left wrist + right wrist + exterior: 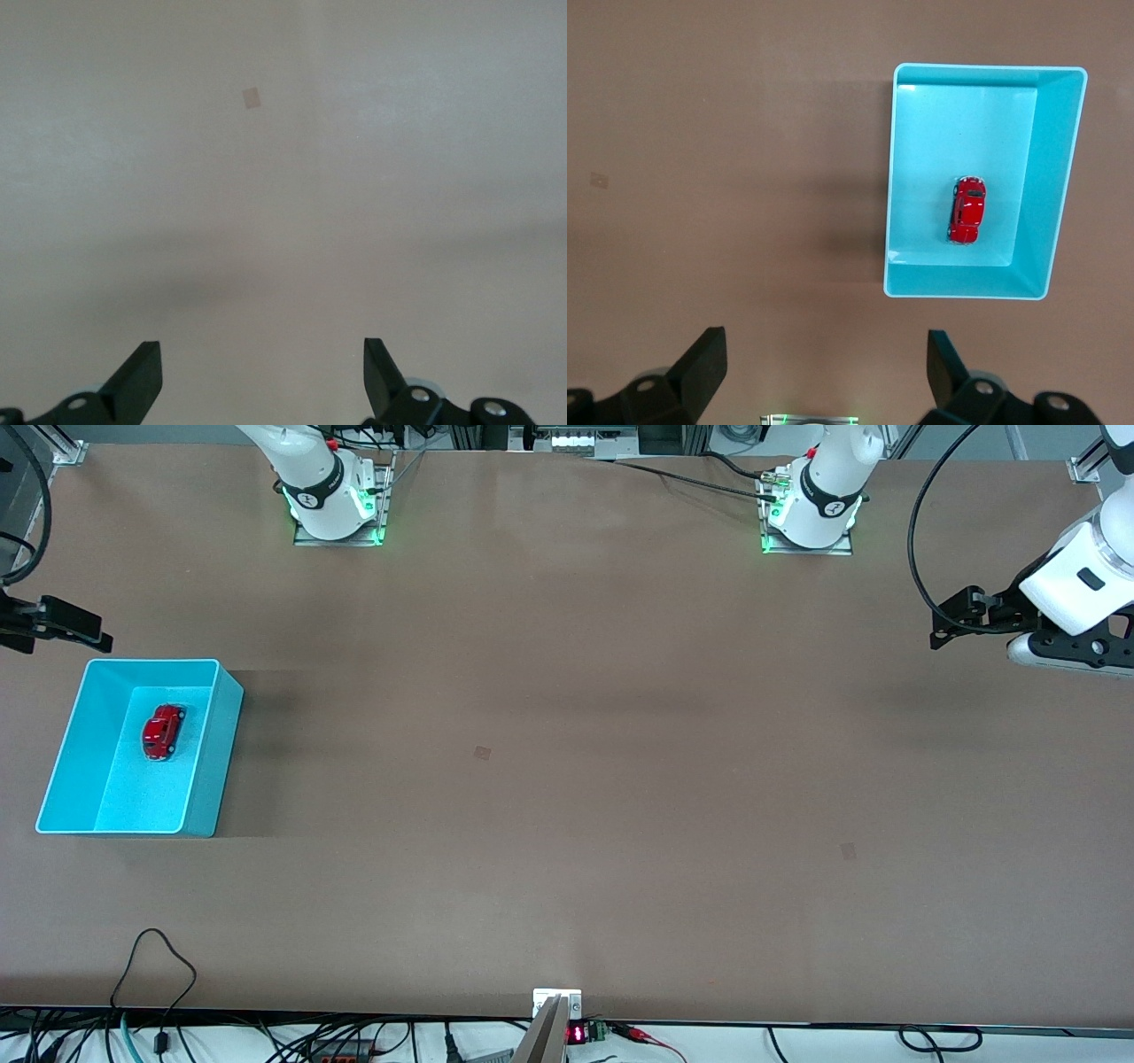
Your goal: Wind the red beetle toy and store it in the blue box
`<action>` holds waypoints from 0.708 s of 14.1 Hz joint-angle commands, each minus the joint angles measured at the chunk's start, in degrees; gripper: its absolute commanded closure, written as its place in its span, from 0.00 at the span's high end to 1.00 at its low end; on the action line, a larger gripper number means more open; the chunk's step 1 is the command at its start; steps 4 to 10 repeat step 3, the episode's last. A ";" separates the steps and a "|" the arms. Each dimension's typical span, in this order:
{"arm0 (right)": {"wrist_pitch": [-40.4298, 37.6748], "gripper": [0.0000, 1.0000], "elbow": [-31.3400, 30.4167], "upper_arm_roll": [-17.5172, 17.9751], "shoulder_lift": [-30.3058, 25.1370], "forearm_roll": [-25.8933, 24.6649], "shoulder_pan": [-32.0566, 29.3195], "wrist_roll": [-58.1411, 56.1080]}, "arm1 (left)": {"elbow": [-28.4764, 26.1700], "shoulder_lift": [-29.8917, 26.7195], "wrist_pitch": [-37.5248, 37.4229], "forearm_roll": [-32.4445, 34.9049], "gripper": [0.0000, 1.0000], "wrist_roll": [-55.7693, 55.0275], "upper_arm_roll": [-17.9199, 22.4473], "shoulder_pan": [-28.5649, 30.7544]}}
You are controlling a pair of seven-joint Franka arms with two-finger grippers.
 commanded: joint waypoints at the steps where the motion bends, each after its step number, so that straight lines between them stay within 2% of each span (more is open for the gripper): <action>1: -0.16 1.00 -0.32 -0.02 -0.46 0.73 0.20 1.29 | 0.89 0.03 -0.92 -1.37 1.00 -0.05 0.28 -0.23; 10: -0.07 1.00 -0.32 -0.02 -0.46 0.73 0.11 1.38 | 0.89 0.03 -0.92 -1.37 1.00 -0.05 0.28 -0.23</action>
